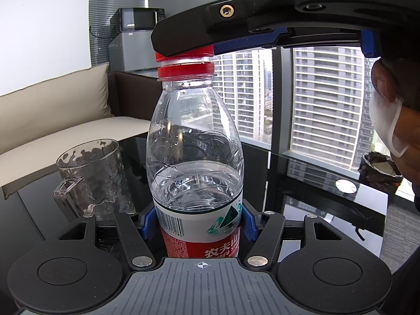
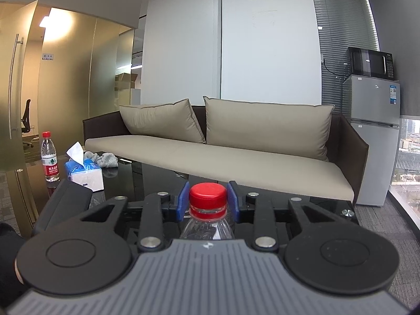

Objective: Unscrew bottle cap and pour
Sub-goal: 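Lift the loosened red cap up off the bottle neck with the right gripper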

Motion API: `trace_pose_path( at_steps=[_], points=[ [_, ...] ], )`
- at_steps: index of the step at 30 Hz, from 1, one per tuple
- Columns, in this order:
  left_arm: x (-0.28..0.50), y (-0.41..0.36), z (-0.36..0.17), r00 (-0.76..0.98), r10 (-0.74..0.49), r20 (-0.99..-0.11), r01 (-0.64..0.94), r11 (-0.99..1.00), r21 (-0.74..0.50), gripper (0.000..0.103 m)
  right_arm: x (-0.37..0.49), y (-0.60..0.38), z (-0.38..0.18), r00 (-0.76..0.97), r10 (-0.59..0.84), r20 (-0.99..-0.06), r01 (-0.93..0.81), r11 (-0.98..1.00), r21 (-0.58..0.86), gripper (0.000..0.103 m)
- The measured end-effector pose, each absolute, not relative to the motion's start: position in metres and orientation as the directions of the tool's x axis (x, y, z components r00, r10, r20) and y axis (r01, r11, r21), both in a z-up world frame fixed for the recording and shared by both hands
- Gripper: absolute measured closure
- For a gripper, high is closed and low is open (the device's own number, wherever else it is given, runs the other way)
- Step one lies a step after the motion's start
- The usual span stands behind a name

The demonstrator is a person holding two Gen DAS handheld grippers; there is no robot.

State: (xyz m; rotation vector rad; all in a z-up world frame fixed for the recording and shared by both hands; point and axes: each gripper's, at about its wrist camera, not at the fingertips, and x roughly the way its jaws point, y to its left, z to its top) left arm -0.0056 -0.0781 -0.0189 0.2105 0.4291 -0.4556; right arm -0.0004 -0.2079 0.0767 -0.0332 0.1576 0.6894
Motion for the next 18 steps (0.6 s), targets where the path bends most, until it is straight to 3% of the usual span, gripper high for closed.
trace_pose_path(
  at_steps=[18],
  points=[
    [-0.005, -0.075, -0.018, 0.81, -0.381, -0.446, 0.47, 0.877, 0.104, 0.045, 0.0, -0.234, 0.086, 0.826, 0.56, -0.062, -0.556, 0.828, 0.067, 0.07]
  ],
)
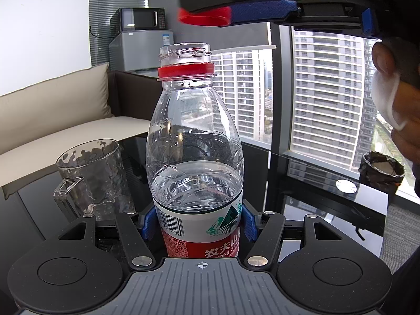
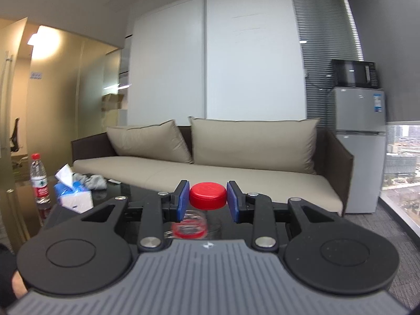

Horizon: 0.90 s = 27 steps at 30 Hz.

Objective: Unscrew bottle cap and pour
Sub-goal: 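Lift the loosened red cap up off the bottle neck with the right gripper, then carry the red cap away from the bottle and lower it toward the table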

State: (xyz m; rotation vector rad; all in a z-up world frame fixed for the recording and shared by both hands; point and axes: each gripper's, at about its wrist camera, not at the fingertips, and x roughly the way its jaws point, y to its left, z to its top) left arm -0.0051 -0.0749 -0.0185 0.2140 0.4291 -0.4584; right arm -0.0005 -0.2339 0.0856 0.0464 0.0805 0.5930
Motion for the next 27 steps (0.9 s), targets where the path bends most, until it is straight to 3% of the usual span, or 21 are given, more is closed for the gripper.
trace_pose_path(
  at_steps=[7, 27],
  points=[
    [-0.005, -0.073, -0.018, 0.809, -0.381, -0.447, 0.47, 0.876, 0.104, 0.045, 0.011, -0.251, 0.081, 0.864, 0.496, -0.09, -0.486, 0.867, 0.11, 0.07],
    [-0.002, -0.075, -0.017, 0.807, -0.381, -0.451, 0.471, 0.876, 0.103, 0.045, 0.048, -0.254, 0.046, 0.866, 0.405, -0.292, -0.376, 0.914, 0.151, 0.07]
  ],
)
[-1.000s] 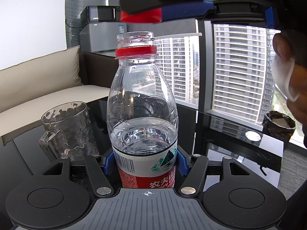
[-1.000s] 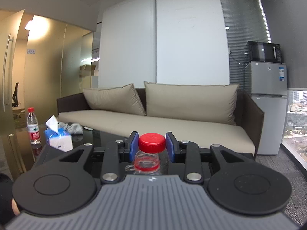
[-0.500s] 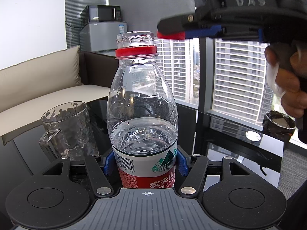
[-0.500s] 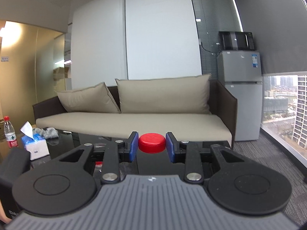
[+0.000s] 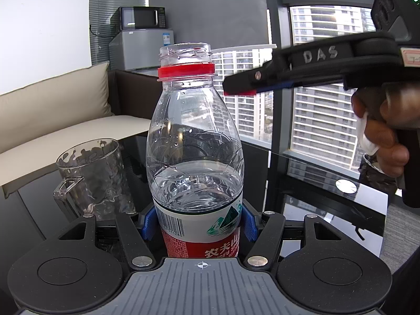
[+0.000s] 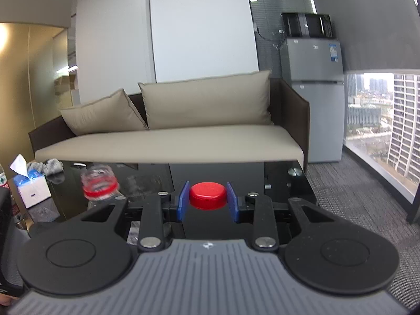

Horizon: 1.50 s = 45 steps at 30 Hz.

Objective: Unscrew bottle cap and pour
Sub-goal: 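Carry the red cap away from the bottle and lower it toward the table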

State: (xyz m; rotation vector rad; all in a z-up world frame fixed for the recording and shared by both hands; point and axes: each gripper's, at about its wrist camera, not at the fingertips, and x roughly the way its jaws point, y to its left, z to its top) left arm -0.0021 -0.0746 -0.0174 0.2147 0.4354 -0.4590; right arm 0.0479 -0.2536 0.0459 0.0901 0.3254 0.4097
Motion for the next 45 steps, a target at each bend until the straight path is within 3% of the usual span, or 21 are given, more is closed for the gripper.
trace_pose_path(
  at_steps=[12, 20, 45],
  points=[
    [-0.002, -0.078, -0.019, 0.807, -0.381, -0.452, 0.471, 0.876, 0.102, 0.045, 0.066, -0.244, 0.018, 0.805, 0.353, -0.477, -0.321, 0.935, 0.15, 0.07],
    [-0.003, -0.079, -0.018, 0.806, -0.38, -0.453, 0.471, 0.876, 0.103, 0.045, 0.069, -0.24, 0.008, 0.767, 0.334, -0.547, -0.305, 0.941, 0.147, 0.07],
    [-0.001, -0.078, -0.019, 0.806, -0.38, -0.454, 0.47, 0.877, 0.101, 0.045, 0.078, -0.234, -0.007, 0.705, 0.324, -0.631, -0.307, 0.941, 0.141, 0.07]
  ],
)
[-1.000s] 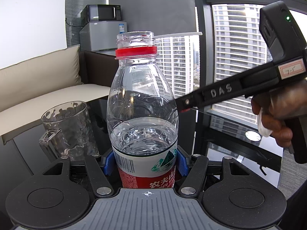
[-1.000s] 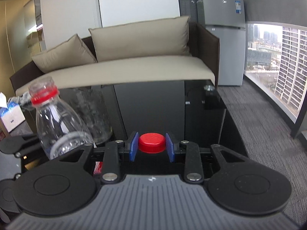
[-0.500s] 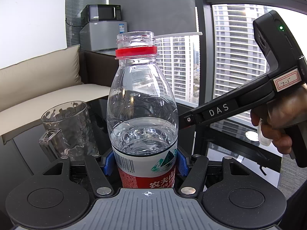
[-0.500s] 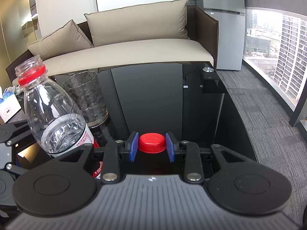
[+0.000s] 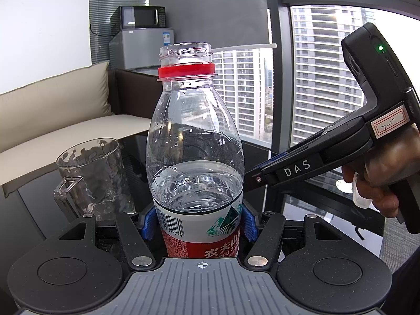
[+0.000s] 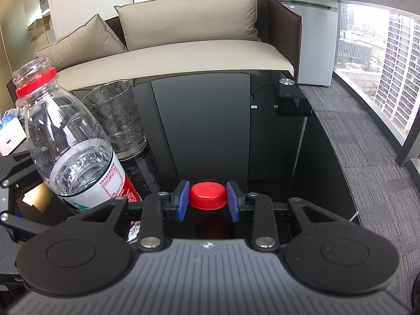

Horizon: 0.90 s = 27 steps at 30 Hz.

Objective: Unscrew bottle cap and pour
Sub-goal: 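Carry the red cap away from the bottle and lower it toward the table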

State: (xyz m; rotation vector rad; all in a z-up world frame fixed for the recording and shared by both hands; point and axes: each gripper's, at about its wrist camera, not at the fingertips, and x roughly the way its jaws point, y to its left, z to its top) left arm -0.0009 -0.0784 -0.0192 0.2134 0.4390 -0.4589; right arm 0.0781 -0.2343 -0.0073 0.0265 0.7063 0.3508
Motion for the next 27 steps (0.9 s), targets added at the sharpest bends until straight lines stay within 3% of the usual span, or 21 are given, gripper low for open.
trace_pose_path(
  at_steps=[27],
  points=[
    [0.0006, -0.0755, -0.0198, 0.805, -0.381, -0.455, 0.471, 0.877, 0.099, 0.045, 0.079, -0.2332, -0.0158, 0.665, 0.322, -0.674, -0.317, 0.939, 0.135, 0.07]
  ],
)
